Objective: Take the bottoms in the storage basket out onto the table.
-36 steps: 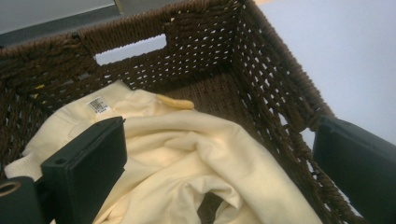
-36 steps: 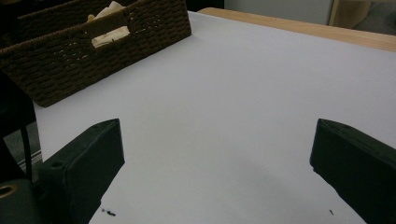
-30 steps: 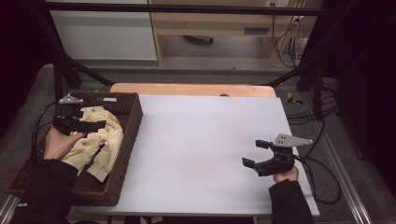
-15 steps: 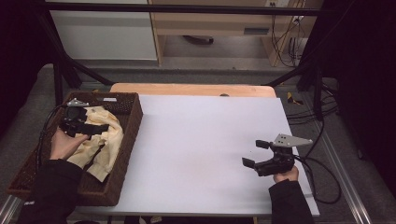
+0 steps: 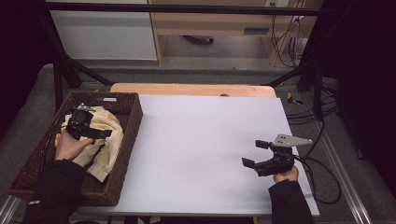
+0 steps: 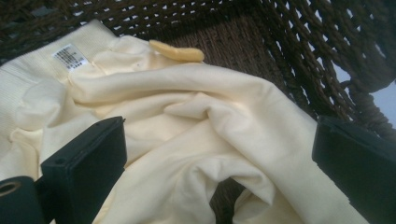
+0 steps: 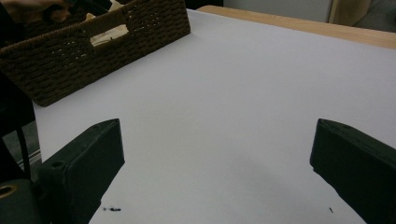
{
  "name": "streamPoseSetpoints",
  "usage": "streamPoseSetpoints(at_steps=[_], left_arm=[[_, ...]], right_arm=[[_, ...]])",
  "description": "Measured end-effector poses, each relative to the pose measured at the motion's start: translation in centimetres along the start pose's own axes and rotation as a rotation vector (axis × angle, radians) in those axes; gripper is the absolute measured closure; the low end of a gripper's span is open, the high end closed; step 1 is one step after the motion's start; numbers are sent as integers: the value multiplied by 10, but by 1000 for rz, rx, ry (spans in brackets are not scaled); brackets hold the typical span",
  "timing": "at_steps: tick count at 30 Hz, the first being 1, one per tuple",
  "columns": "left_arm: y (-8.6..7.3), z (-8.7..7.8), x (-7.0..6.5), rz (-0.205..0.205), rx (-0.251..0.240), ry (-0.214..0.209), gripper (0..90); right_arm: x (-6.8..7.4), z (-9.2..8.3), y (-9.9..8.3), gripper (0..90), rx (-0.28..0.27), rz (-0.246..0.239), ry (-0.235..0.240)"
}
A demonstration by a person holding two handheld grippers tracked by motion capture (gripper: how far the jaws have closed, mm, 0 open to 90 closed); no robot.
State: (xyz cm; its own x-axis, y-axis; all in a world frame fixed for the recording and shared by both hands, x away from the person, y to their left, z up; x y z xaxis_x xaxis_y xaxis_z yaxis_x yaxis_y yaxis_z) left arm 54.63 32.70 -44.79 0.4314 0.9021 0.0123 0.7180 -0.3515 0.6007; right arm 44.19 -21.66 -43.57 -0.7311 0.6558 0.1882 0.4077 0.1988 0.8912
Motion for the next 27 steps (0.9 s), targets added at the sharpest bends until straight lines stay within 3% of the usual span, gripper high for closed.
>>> streamPoseSetpoints(at_steps=[10, 18, 27], left_arm=[[-6, 9, -4, 15, 47, -20, 31], [-12, 17, -9, 67, 106, -2, 21], [-17, 23, -11, 65, 143, -17, 20]], right_arm=[[0, 0, 0, 35, 0, 2, 1], [0, -1, 0, 35, -3, 0, 2], [0, -2, 1, 35, -5, -2, 3]])
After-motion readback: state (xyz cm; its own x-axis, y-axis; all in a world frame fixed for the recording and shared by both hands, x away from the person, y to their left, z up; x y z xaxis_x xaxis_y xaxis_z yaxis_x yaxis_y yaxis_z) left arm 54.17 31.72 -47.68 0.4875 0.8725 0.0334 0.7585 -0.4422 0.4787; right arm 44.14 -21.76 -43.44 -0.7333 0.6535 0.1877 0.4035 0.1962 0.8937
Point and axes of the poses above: each handheld gripper's, and its own axes: z roughly forward along the jaws, y roughly out of its top, x roughly to its left, the point moved 7 cm from there along z, roughly forward along the jaws, and after that the axes turned 2 degrees about -y, right-handed, at the moved point
